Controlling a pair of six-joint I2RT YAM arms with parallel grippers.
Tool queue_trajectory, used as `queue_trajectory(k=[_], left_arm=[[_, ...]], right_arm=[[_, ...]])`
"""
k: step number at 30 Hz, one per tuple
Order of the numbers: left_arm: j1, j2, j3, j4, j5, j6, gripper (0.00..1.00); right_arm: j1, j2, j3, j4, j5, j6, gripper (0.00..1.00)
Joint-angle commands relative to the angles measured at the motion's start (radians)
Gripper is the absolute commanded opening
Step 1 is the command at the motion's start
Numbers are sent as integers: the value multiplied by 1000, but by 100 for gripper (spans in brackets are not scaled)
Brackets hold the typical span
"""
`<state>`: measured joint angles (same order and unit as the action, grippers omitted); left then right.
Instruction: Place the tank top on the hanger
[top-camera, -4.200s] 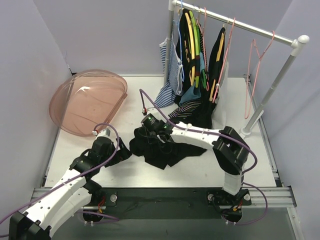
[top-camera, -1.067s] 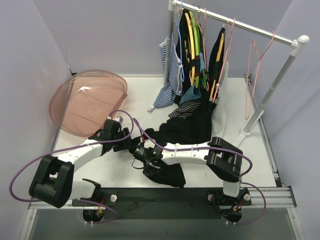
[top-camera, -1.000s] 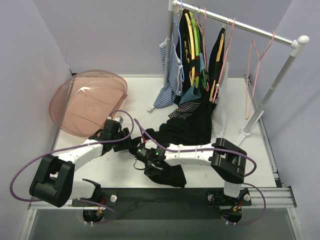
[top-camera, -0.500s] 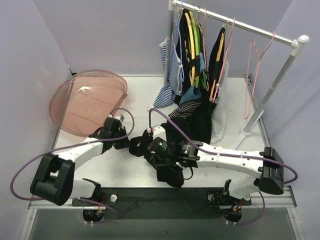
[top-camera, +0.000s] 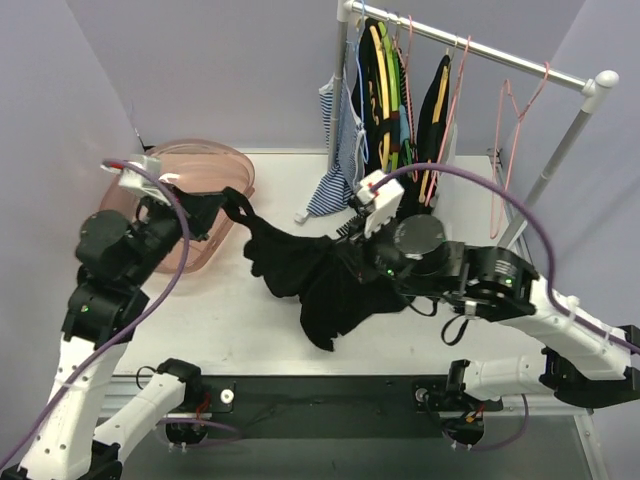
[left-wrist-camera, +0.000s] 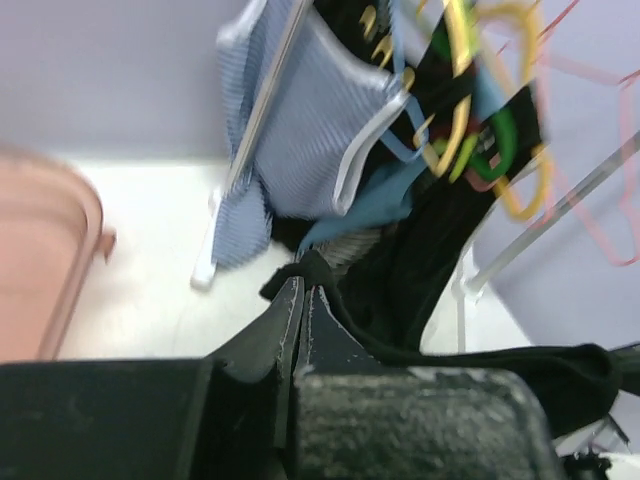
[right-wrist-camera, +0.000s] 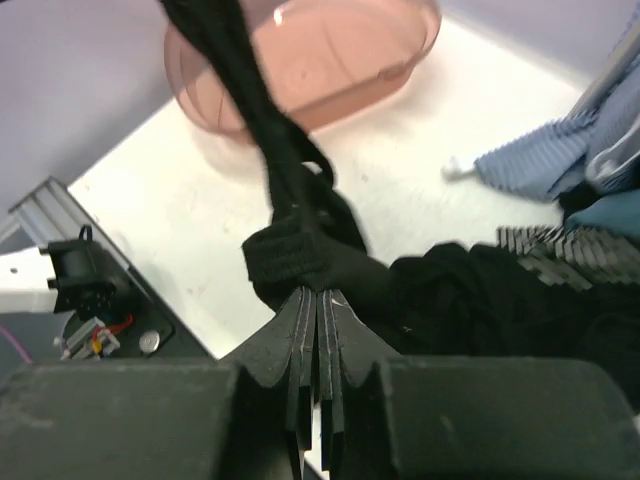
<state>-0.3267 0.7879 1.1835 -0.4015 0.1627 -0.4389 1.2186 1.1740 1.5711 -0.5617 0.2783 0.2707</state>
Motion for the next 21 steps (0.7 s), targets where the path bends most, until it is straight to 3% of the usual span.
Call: queue_trajectory(k=[1, 6, 9, 12, 17, 20, 21], left_arm=[[5, 36, 198, -43, 21, 66, 0], [-8, 73, 379, -37, 60, 66, 0], [-17, 82, 392, -4, 109, 40, 0], [-20, 85, 317, 55, 185, -24, 0], [-55, 91, -28, 289, 345, -232, 0], [-216, 117, -196, 363, 248, -232, 0], [-323, 154, -226, 369, 213, -222, 0]], right_arm=[[-4, -25, 150, -76, 94, -126, 0], [-2, -62, 182, -87, 143, -146, 0], [-14, -86, 141, -89, 163, -137, 0], [-88, -111, 30, -89, 144, -78, 0], [-220, -180, -258, -87, 139, 100, 0], [-272, -244, -457, -92, 136, 212, 0], [-283, -260, -511, -102, 137, 234, 0]])
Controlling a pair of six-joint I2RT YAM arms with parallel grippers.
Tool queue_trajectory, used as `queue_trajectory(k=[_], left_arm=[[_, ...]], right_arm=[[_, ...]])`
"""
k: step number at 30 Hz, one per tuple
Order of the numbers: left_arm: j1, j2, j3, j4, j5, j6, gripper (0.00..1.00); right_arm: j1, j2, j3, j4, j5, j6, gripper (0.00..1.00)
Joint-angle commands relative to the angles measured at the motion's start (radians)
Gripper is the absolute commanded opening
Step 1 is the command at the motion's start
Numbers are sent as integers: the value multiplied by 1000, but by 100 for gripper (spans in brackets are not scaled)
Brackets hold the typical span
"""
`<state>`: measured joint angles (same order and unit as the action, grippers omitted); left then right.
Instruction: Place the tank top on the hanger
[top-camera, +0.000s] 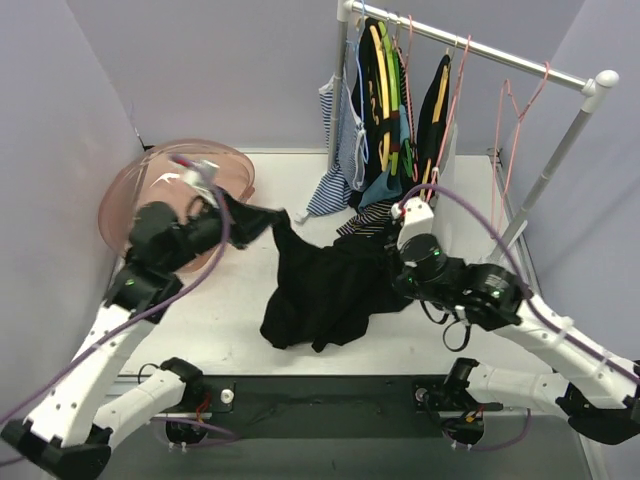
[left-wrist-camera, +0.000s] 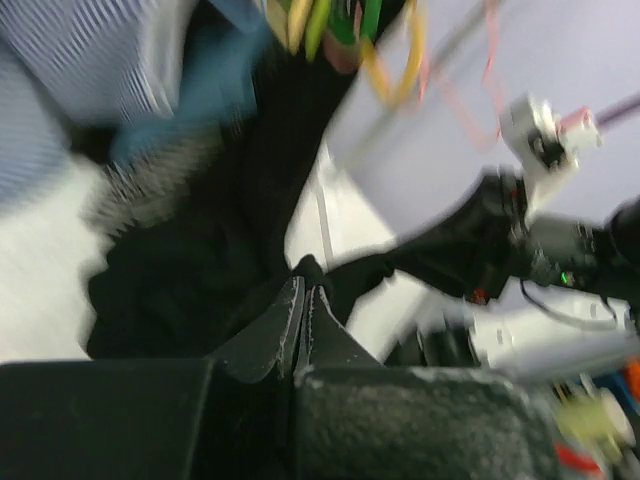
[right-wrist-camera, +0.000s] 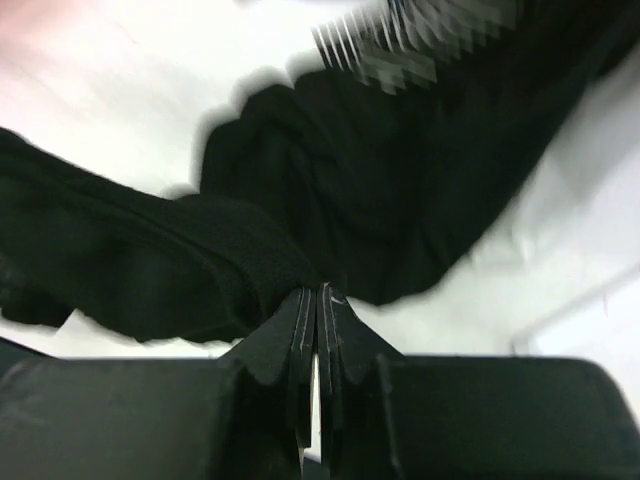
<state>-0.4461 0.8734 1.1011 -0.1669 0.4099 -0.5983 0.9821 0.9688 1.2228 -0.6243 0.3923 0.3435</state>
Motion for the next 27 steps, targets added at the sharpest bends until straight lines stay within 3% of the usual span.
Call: queue_trajectory(k=[1, 4, 6, 8, 9, 12, 16, 22, 27], left_arm=[[-248, 96, -171, 142, -63, -57, 0], [-354, 244, -254, 223, -121, -67, 0], [-379, 371, -277, 245, -114, -86, 18], [-396, 439, -274, 239, -109, -74, 34], [-399, 472, -267, 236, -108, -66, 47], [-404, 454, -221, 169, -120, 4, 68], [-398, 352, -153, -95, -215, 135, 86], [-352, 204, -191, -317, -255, 204, 87], [-348, 64, -371, -365, -266, 97, 82]], right_arm=[[-72, -88, -239, -51, 14, 205, 0], [-121, -146, -354, -100, -19, 264, 0], [-138, -172, -384, -123, -41, 273, 6], [-151, -202, -402, -127, -75, 267, 21], [-152, -208, -404, -124, -92, 256, 26], [-154, -193, -387, -89, -171, 204, 43], [-152, -139, -376, 23, -318, 143, 51], [-149, 17, -410, 294, -616, 225, 55], [-129, 125, -467, 560, -653, 445, 50]])
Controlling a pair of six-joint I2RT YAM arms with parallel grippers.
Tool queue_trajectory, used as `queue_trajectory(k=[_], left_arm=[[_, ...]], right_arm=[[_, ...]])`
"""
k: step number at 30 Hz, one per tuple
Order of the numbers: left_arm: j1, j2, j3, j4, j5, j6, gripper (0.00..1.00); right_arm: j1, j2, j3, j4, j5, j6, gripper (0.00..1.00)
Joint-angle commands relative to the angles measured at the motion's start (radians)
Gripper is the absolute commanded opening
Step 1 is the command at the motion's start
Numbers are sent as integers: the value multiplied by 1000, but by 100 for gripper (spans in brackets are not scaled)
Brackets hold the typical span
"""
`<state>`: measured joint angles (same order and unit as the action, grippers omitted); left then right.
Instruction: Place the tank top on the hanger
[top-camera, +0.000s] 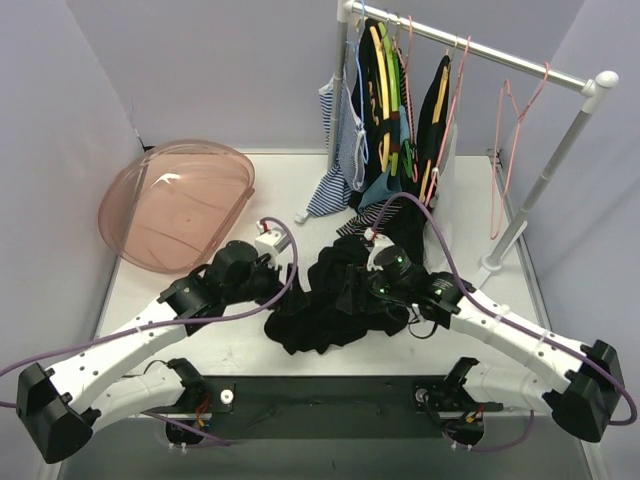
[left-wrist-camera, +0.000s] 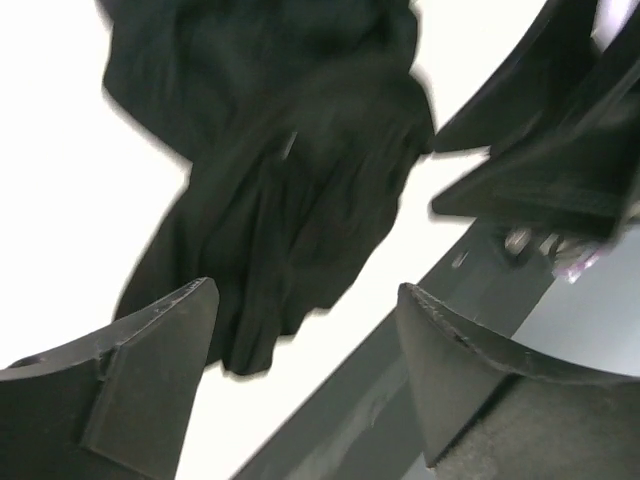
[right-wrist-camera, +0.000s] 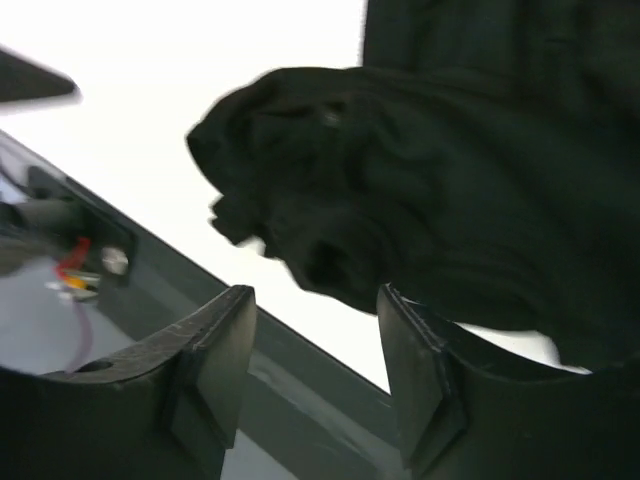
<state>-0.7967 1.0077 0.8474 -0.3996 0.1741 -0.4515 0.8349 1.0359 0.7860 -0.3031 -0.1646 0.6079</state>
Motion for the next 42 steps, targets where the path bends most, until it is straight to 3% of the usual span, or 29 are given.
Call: queue_trajectory(k=[1, 4, 7, 14, 23, 36, 37, 40, 42], left_arm=[[1, -90, -143, -137, -35, -90, 81], [1, -167, -247, -134, -51, -156, 77], [1, -211, -309, -114, -59, -190, 76], [-1, -147, -324, -64, -51, -182, 76], [-1, -69, -315, 5, -33, -159, 76], [-45, 101, -288, 85, -10, -147, 66], [-50, 106, -286, 94, -12, -147, 65], [-55, 118, -286, 111, -9, -150, 58], [-55, 124, -291, 126, 1, -153, 54]], right_arm=[[35, 73, -30, 254, -76, 234, 49], [65, 134, -16, 295, -38, 314, 41], [102, 194, 12, 263, 34, 343, 39], [153, 210, 68, 115, 229, 391, 38], [164, 222, 59, 75, 251, 421, 39], [170, 320, 79, 88, 251, 431, 38], [170, 323, 79, 90, 252, 431, 36], [171, 317, 76, 91, 257, 421, 17], [171, 302, 75, 91, 261, 415, 11]])
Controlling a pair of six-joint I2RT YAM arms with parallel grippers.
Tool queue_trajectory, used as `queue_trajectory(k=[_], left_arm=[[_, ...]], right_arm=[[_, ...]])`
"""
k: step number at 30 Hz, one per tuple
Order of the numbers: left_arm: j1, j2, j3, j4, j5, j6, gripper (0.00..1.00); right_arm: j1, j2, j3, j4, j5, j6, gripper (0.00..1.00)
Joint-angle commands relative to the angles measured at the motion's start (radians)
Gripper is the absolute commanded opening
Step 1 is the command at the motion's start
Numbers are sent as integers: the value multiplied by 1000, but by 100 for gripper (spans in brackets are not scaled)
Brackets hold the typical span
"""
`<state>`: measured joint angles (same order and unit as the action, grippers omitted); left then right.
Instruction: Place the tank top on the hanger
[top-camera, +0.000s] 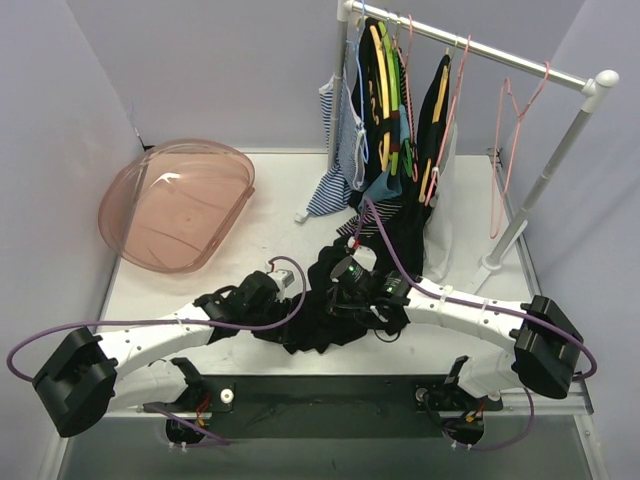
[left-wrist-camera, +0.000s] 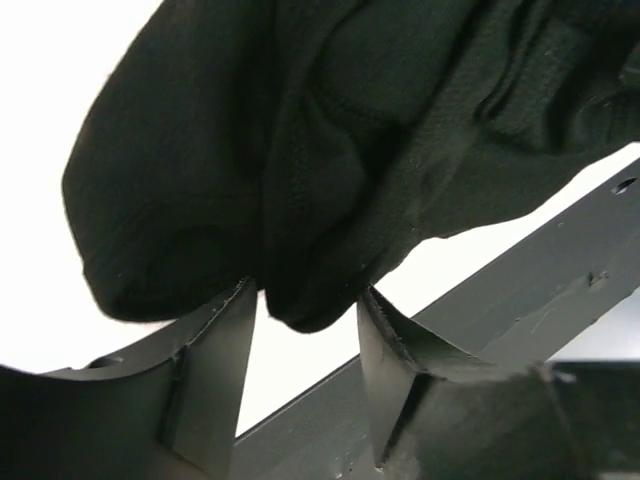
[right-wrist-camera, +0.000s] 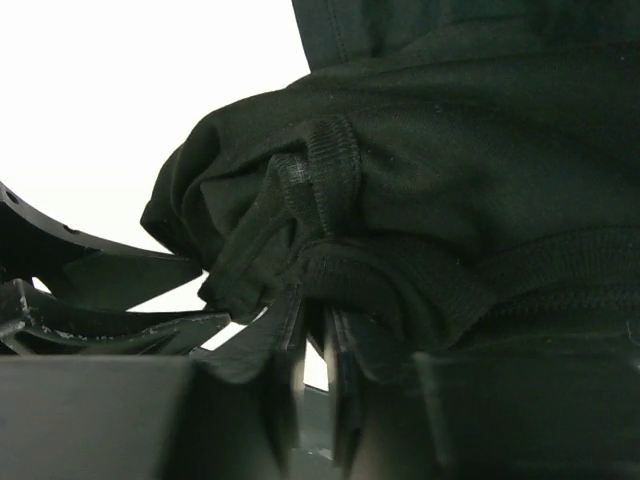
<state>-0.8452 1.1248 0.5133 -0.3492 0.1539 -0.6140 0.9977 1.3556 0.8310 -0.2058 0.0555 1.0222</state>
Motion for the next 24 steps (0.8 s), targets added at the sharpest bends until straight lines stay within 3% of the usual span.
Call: queue_trajectory(k=[1, 4, 5, 8, 9, 12, 16, 19, 24], left_arm=[[-8, 9, 42, 82, 26, 8, 50], [-6, 20, 34, 119, 53, 3, 35], [-6, 23, 31, 125, 58, 0, 23], [-6, 9, 40, 109, 65, -3, 2], [-5, -5, 45, 83, 56, -4, 0], [9, -92, 89, -14, 26, 2, 0], [114, -267, 183, -160, 21, 34, 0], [239, -359, 311, -284, 32, 91, 0], [385, -378, 592, -450, -14, 215, 0]], right_arm=[[9, -24, 28, -7, 47, -7, 6], [9, -49, 25, -12, 55, -22, 0], [9, -64, 23, -14, 56, -25, 0], [15, -102, 26, -14, 53, -59, 0], [16, -113, 29, -14, 49, -72, 0], [28, -157, 49, -17, 30, -145, 0], [51, -188, 131, -56, 6, -267, 0], [71, -173, 262, -122, 9, -370, 0], [88, -106, 636, -263, 12, -578, 0]])
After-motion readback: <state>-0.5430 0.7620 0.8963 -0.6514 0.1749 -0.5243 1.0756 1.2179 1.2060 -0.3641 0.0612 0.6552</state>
